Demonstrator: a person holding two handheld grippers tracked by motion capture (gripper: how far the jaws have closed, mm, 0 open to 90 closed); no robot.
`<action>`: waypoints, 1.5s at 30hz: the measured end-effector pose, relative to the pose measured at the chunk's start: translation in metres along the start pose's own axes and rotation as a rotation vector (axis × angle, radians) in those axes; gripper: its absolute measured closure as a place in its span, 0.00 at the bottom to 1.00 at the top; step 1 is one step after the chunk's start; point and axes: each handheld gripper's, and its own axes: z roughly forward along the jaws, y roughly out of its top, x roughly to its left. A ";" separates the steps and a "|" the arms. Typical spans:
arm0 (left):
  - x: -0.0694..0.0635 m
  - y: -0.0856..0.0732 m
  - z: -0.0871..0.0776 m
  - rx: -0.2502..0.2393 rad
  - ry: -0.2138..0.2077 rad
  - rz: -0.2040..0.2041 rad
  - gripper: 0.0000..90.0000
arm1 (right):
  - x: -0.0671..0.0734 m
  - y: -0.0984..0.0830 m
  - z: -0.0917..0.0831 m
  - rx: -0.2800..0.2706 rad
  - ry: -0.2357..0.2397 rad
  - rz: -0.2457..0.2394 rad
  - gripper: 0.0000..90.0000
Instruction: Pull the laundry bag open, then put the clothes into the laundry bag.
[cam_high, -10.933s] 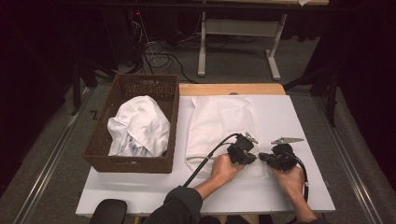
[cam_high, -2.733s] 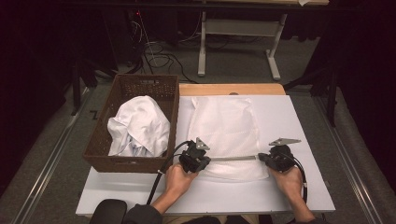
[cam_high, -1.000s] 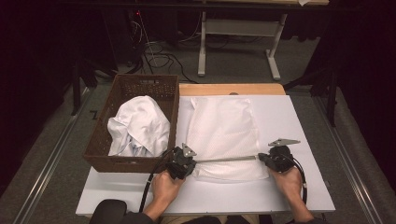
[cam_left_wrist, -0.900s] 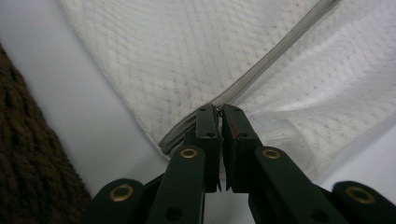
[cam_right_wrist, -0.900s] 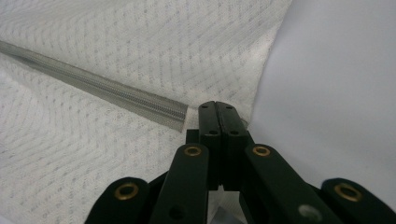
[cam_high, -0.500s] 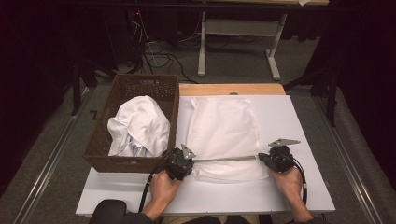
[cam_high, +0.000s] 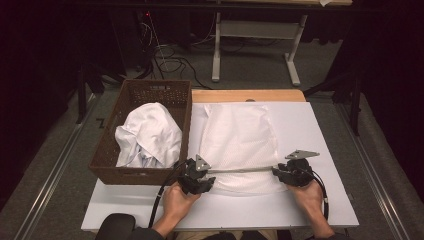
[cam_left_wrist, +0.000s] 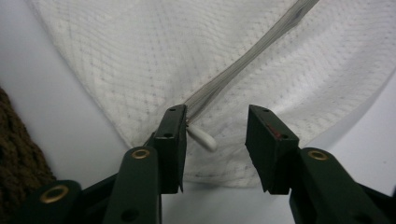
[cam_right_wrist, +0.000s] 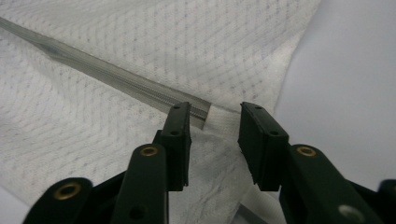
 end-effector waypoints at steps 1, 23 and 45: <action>-0.001 0.001 0.000 -0.009 -0.007 -0.004 0.63 | 0.001 0.000 -0.001 -0.006 0.004 -0.004 0.68; -0.012 0.013 0.007 -0.080 -0.152 0.000 0.53 | 0.005 0.002 -0.009 -0.134 -0.020 -0.032 0.51; -0.034 0.008 0.029 0.029 -0.118 0.125 0.46 | 0.033 0.018 -0.003 -0.137 0.045 -0.117 0.52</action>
